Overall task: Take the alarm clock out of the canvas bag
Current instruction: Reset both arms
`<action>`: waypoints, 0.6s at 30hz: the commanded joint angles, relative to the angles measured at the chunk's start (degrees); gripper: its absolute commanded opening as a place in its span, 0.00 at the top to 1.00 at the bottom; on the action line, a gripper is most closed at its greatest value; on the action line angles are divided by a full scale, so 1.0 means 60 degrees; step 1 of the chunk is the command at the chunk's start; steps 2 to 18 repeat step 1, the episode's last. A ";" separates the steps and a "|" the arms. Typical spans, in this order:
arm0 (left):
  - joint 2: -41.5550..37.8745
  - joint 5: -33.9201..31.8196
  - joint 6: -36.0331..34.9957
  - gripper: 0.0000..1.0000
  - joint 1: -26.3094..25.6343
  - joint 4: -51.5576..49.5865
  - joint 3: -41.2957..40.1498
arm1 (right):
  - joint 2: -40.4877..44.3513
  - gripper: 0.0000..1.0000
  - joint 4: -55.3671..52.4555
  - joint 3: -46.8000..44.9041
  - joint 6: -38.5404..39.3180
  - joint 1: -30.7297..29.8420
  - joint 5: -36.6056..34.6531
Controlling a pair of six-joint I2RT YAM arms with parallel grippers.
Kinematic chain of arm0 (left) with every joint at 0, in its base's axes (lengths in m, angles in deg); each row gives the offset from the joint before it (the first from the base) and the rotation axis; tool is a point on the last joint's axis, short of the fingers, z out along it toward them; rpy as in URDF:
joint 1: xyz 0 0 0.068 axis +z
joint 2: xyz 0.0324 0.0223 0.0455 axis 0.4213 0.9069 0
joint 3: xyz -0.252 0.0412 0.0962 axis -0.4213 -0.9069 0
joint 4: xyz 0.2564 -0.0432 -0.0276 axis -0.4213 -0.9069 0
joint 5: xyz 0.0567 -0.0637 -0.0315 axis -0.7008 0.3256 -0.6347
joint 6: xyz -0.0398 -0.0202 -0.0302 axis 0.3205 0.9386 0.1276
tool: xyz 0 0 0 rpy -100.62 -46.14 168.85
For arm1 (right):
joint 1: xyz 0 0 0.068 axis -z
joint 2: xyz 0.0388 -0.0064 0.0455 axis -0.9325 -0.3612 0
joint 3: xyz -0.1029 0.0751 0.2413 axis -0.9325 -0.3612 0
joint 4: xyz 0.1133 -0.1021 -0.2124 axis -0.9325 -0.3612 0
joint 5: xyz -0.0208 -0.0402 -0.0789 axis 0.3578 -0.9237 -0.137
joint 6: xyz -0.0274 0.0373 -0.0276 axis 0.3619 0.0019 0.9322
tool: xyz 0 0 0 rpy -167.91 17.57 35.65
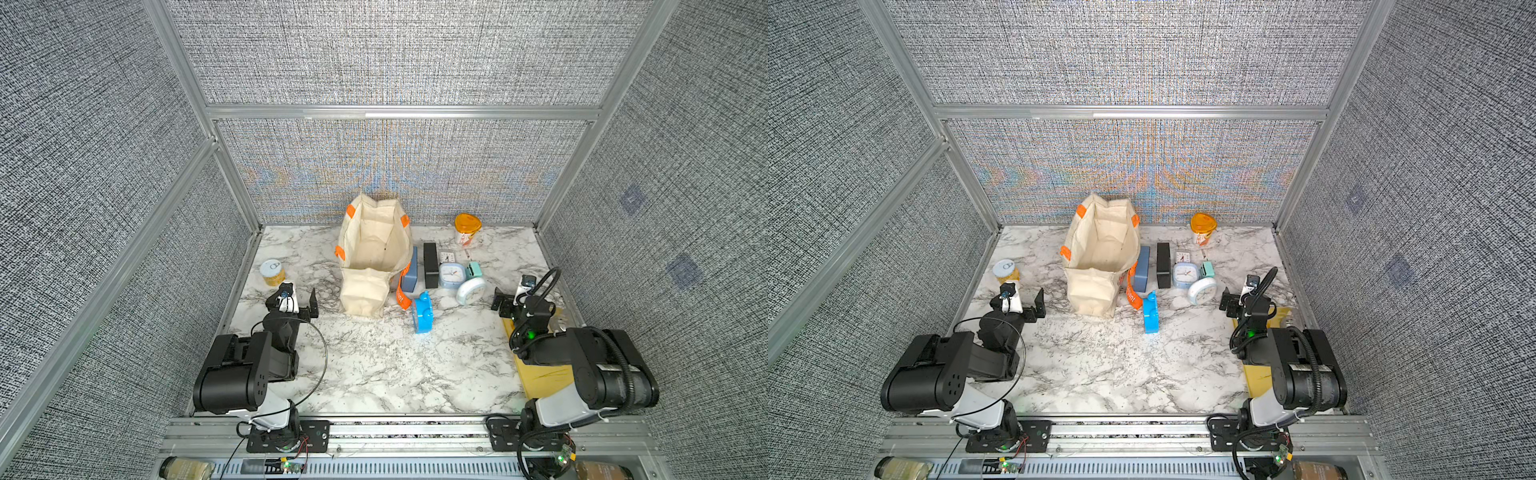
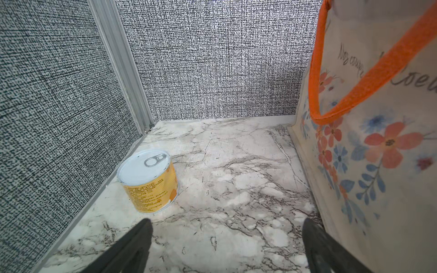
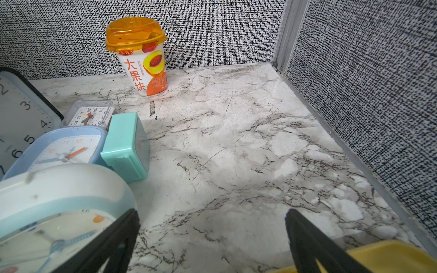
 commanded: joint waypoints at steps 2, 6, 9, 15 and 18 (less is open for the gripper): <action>-0.0021 0.0112 -0.0025 0.01 0.0009 0.0238 -0.0006 | -0.0006 0.01 0.0308 -0.0018 0.0029 -0.0007 -0.0022; -0.0021 0.0112 -0.0025 0.01 0.0009 0.0238 -0.0006 | -0.0006 0.01 0.0308 -0.0018 0.0029 -0.0007 -0.0022; -0.0021 0.0112 -0.0025 0.01 0.0009 0.0238 -0.0006 | -0.0006 0.01 0.0308 -0.0018 0.0029 -0.0007 -0.0022; -0.0021 0.0112 -0.0025 0.01 0.0009 0.0238 -0.0006 | -0.0006 0.01 0.0308 -0.0018 0.0029 -0.0007 -0.0022; -0.0021 0.0112 -0.0025 0.01 0.0009 0.0238 -0.0006 | -0.0006 0.01 0.0308 -0.0018 0.0029 -0.0007 -0.0022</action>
